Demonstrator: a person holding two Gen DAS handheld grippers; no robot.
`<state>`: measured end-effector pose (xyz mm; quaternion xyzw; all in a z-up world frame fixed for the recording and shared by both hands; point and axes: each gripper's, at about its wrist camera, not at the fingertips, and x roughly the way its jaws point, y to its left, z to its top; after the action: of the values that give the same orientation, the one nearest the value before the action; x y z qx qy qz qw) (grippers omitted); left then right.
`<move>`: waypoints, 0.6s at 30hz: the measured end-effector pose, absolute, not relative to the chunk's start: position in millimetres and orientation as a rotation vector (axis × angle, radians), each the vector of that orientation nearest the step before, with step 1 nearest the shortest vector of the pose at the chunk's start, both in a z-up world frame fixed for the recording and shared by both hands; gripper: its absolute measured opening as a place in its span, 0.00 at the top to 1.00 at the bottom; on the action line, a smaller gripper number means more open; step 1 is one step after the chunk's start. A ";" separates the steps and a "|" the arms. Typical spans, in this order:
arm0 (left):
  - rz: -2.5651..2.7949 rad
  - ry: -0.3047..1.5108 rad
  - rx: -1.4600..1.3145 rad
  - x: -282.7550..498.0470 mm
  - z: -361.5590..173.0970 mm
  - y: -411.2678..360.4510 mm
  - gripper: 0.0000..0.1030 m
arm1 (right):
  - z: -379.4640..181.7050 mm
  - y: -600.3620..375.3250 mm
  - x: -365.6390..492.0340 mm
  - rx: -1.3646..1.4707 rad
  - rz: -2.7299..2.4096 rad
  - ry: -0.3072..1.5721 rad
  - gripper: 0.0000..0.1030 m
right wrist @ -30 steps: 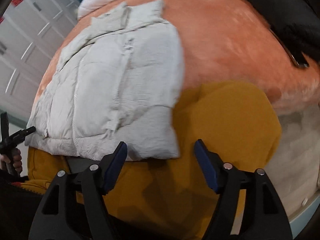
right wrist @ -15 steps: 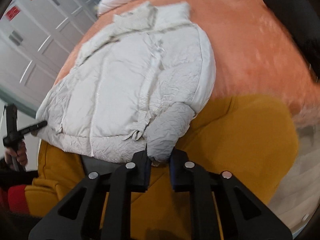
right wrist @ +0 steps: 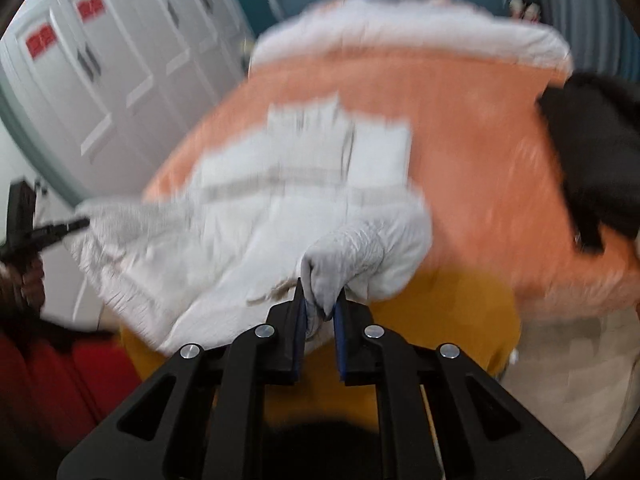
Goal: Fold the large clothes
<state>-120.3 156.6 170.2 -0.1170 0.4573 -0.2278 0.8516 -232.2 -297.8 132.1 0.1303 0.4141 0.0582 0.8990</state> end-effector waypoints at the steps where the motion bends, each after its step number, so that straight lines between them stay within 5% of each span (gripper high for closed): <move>1: -0.460 0.901 -0.247 -108.0 182.1 157.0 0.96 | 141.6 -303.8 -223.1 0.273 0.108 0.817 0.89; 9: -0.374 0.708 -0.202 9.6 197.5 128.2 0.92 | 170.4 -343.7 -95.9 0.311 0.005 0.558 0.89; 18: -0.171 0.725 -0.089 164.5 114.8 87.5 0.87 | 119.7 -360.8 73.4 0.417 -0.117 0.529 0.81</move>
<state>164.5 87.5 114.8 -0.0434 0.3540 -0.0834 0.9305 73.4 -360.8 119.7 0.2044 0.2595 -0.0574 0.9421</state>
